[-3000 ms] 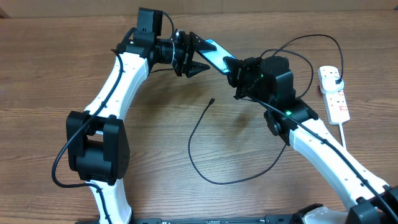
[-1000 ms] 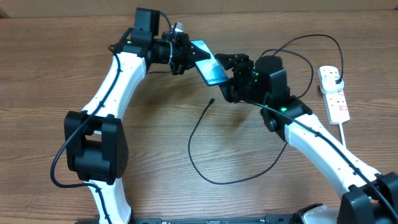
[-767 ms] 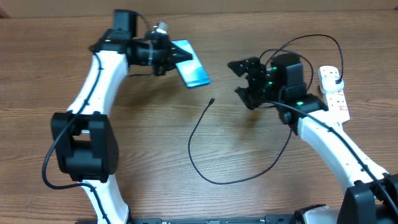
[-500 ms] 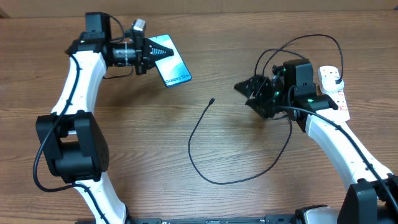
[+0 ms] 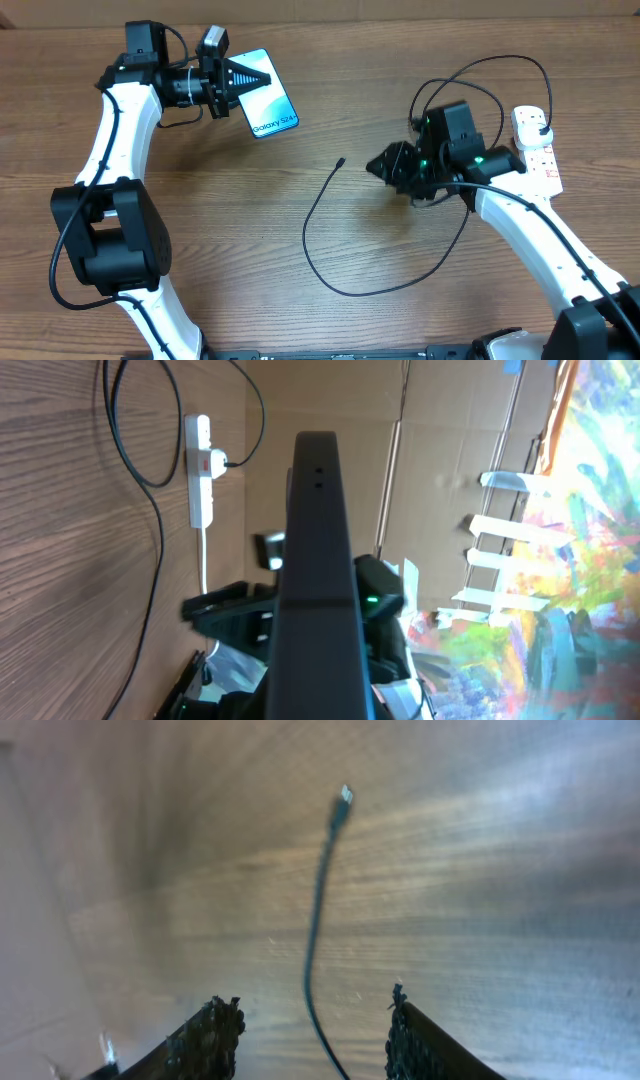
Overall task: Plug charger to phone and switch on socket
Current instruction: 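Release the phone from the right gripper and move it toward the cable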
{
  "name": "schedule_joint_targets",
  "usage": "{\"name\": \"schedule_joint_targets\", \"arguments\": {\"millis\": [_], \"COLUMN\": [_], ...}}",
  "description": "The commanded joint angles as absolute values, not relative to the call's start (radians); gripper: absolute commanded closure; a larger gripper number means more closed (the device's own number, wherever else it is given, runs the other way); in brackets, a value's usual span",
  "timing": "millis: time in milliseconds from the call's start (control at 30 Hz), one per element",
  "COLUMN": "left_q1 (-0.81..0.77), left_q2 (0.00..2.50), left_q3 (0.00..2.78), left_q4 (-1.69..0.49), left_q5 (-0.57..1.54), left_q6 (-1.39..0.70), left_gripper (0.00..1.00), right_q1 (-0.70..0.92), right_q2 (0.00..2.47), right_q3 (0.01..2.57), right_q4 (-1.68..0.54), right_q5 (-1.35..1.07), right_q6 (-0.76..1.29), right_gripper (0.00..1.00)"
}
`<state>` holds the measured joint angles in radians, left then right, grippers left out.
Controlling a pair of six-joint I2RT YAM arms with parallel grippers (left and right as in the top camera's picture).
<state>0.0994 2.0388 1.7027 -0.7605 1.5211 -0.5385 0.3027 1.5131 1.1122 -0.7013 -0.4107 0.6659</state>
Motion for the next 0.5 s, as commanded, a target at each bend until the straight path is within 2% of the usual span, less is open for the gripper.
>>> {"name": "schedule_joint_targets", "arguments": {"millis": [0, 267, 367, 467], "left_q1": [0.121, 0.179, 0.194, 0.198], "left_q2": [2.035, 2.035, 2.035, 2.035], "left_q3": [1.72, 1.72, 1.72, 1.72], "left_q4": [-0.762, -0.79, -0.789, -0.789], "left_q5": [1.583, 1.582, 1.582, 1.581], "left_q6": [-0.509, -0.521, -0.521, -0.52], "left_gripper": [0.96, 0.96, 0.96, 0.96], "right_q1": [0.323, 0.362, 0.391, 0.419], "right_q2": [1.528, 1.753, 1.846, 1.923], "right_q3": [1.229, 1.501, 1.566, 1.571], "right_q4": [-0.719, -0.896, -0.915, -0.884], "right_q5": [-0.334, -0.335, -0.342, -0.341], "right_q6": [0.646, 0.646, 0.68, 0.753], "right_gripper": [0.5, 0.51, 0.55, 0.68]}}
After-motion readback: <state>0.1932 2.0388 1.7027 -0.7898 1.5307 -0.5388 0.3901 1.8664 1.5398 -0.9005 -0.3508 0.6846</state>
